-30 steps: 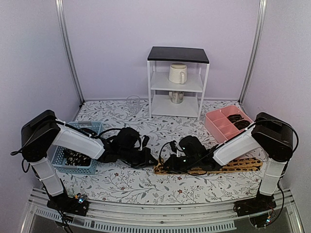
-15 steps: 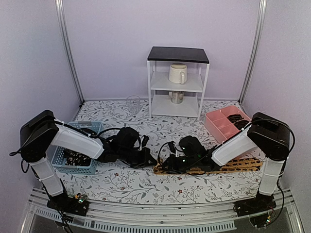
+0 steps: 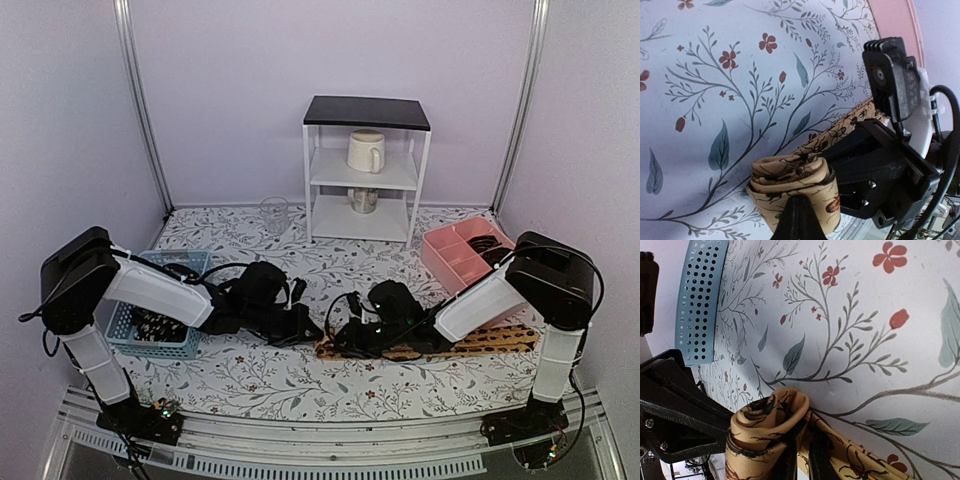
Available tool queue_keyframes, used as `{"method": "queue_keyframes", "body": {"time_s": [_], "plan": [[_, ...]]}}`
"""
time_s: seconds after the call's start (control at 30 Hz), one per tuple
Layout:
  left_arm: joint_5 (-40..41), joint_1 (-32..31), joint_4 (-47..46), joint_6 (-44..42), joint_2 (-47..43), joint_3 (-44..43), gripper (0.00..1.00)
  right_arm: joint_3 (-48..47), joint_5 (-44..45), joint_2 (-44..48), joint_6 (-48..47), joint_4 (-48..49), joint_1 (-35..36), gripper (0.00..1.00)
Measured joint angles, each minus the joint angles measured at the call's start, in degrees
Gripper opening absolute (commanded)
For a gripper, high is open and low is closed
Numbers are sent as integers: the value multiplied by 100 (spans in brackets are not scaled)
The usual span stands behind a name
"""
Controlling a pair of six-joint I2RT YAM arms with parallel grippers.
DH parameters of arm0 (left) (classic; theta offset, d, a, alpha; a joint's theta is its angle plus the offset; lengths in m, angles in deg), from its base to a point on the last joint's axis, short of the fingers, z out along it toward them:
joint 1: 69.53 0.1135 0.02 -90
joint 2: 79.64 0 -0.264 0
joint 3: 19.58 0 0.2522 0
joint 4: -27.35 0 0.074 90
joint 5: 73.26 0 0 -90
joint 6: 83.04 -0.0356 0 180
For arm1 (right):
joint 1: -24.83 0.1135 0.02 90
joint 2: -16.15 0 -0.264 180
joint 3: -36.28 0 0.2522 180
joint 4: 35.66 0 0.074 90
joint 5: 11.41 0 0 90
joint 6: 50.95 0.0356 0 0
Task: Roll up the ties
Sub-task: Roll the tie at the center of the board.
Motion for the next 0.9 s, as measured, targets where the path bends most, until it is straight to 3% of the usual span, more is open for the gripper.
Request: {"method": "queue_keyframes", "body": {"time_s": [0.57, 0.7, 0.9], "plan": [[-55, -4, 2, -24, 2, -162, 0, 299, 494, 584, -153, -566, -33, 14], [-111, -9, 2, -48, 76, -271, 0, 389, 704, 935, -188, -852, -39, 20], [-138, -46, 2, -68, 216, -391, 0, 490, 914, 1513, -179, -1025, -74, 40]]}}
